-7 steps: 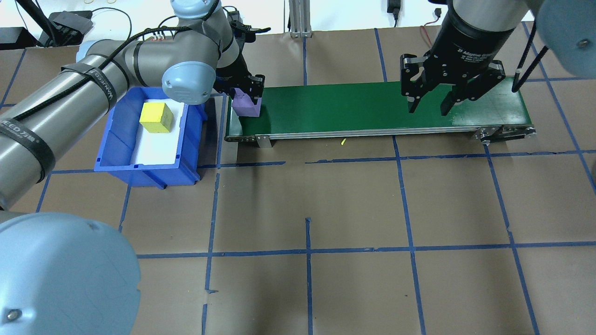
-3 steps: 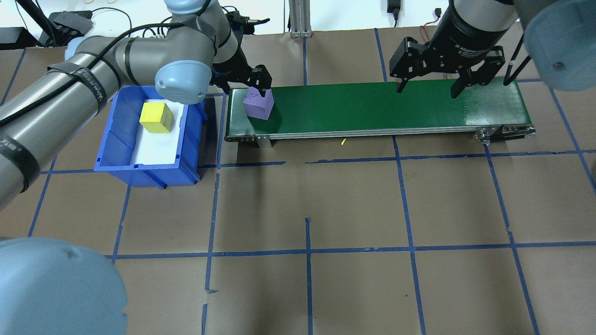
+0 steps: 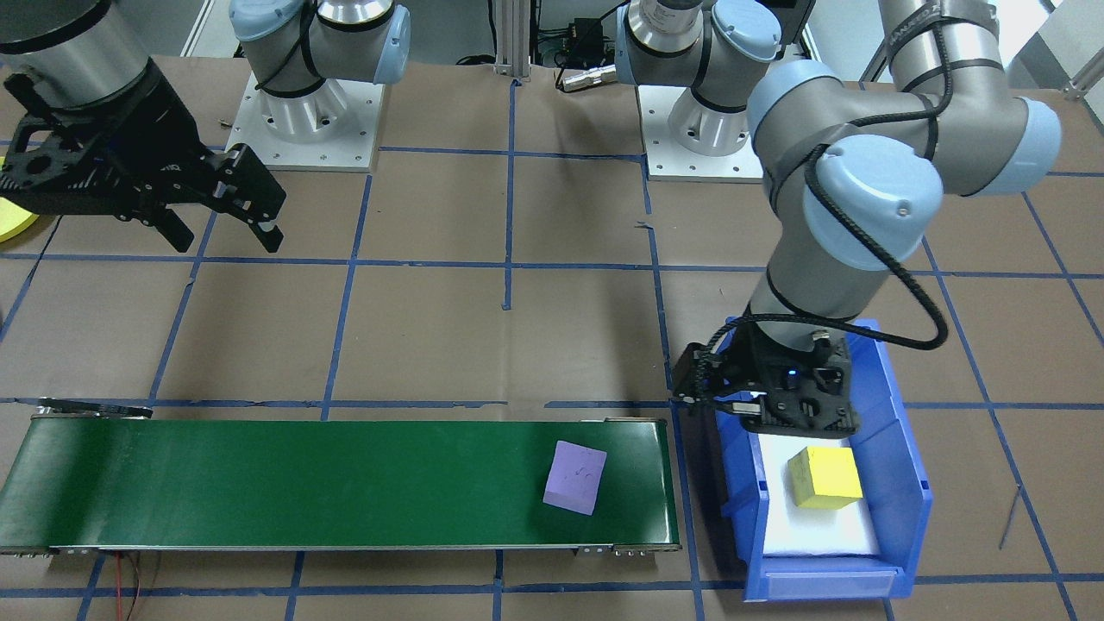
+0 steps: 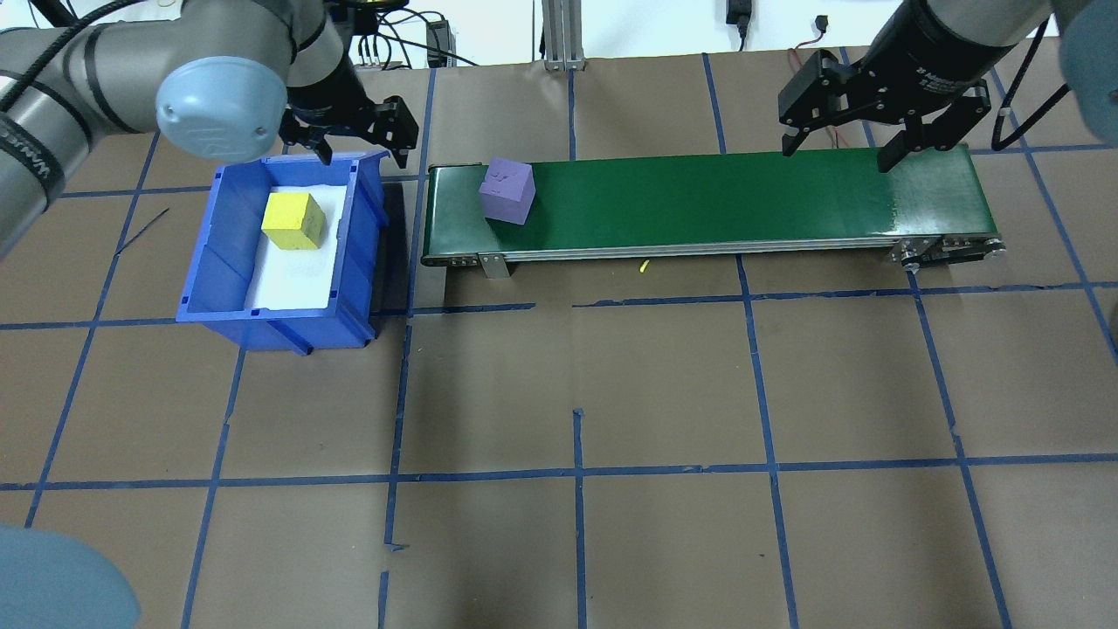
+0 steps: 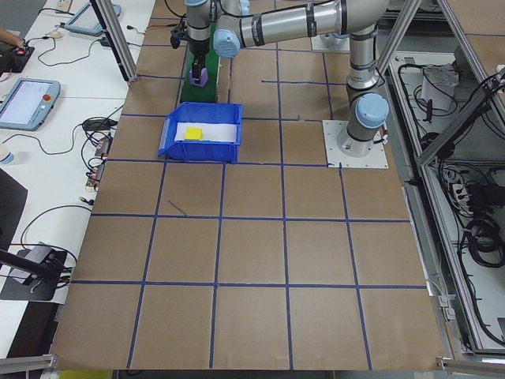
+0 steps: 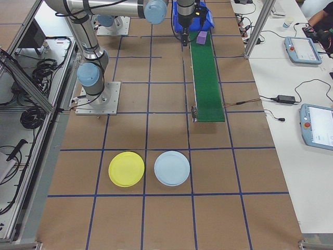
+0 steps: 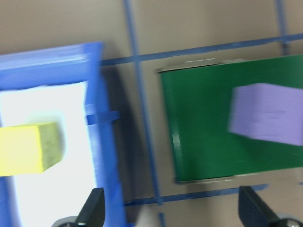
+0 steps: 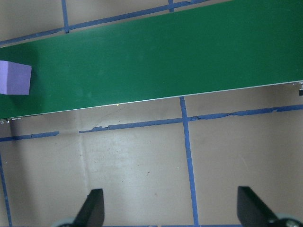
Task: Move block left to right into plate
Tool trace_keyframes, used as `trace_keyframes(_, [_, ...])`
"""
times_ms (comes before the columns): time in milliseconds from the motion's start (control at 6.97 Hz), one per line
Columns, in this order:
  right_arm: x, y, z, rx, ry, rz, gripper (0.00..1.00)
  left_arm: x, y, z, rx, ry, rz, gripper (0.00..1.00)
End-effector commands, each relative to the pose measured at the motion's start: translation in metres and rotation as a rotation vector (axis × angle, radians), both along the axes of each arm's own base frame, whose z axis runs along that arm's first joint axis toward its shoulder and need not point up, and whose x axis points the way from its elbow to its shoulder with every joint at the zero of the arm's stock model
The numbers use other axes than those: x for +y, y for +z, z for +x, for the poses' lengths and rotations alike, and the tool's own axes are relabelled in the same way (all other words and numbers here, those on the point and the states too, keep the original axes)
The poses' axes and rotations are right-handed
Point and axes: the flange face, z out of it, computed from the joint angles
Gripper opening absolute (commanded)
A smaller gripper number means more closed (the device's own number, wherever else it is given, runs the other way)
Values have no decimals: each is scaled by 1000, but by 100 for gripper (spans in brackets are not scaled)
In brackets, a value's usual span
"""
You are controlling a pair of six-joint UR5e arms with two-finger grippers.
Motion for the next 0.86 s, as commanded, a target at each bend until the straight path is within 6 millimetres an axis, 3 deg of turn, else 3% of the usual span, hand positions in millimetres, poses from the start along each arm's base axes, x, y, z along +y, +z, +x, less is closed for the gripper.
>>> trace_keyframes(0, [-23,-12,-55,-100,40,-35,100,-13,-26,85,-36,-48,61,100])
trace_keyframes(144, [-33,-22,-77,-169,38,-49,100,-21,-47,104,-31,-29,89,100])
trace_keyframes(287, [-40,-26,-100,-195,45,-71,100,-25,-60,111,-29,-32,102,100])
trace_keyframes(718, [-95,-76,-148,-370,103,-101,100,-37,-96,124,-25,-15,136,100])
